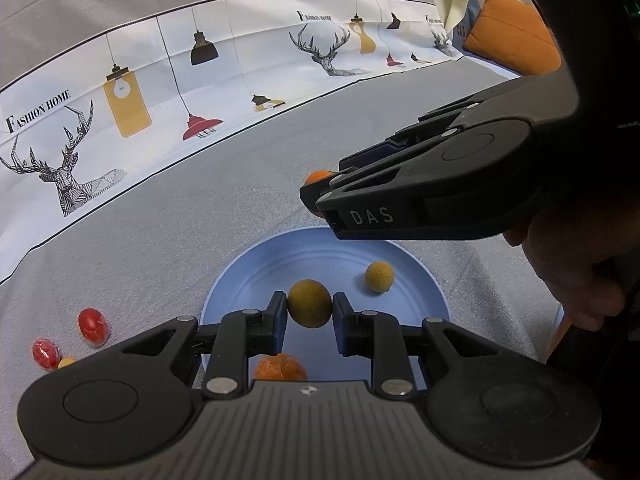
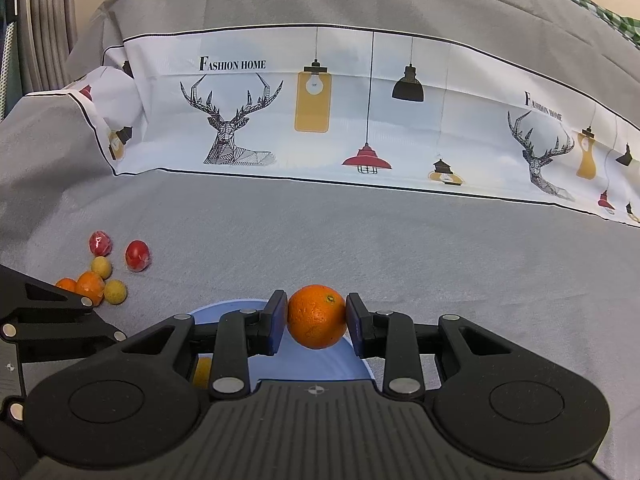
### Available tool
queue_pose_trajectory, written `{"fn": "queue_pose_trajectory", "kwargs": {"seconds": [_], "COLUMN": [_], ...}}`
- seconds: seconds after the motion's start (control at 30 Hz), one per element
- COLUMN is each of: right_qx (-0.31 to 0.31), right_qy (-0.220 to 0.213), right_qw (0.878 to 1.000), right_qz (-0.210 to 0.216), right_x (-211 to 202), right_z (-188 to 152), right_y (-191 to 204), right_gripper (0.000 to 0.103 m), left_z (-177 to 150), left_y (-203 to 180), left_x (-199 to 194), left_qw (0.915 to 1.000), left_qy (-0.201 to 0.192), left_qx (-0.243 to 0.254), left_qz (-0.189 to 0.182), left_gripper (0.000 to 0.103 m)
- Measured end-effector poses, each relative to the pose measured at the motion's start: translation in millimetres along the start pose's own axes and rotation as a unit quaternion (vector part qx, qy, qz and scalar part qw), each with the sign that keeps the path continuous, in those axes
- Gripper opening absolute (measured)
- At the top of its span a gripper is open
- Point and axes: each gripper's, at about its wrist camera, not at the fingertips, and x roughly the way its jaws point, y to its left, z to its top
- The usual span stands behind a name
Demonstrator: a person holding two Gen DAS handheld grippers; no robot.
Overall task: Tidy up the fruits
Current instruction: 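Carry the yellow fruit and mandarin over the blue plate with both grippers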
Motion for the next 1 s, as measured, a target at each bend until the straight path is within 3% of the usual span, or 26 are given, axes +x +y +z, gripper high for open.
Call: {"fn": "queue_pose_trajectory", "kwargs": {"seconds": [1.0], "right_qx": [-0.004], "right_qy": [0.005], "right_qw": [1.0], "right_qz": [0.006], "right_x": [1.0], "right_z": [-0.3], "right_y": [0.3], "right_gripper": [0.034], "left_z": [1.7], "left_y": [-0.5], "left_x": [-2.3], "left_qw": [1.0], "left_qy": [-0.003], "left_qx": [-0.001], "left_qz": [-0.002], "left_gripper": [0.027]}}
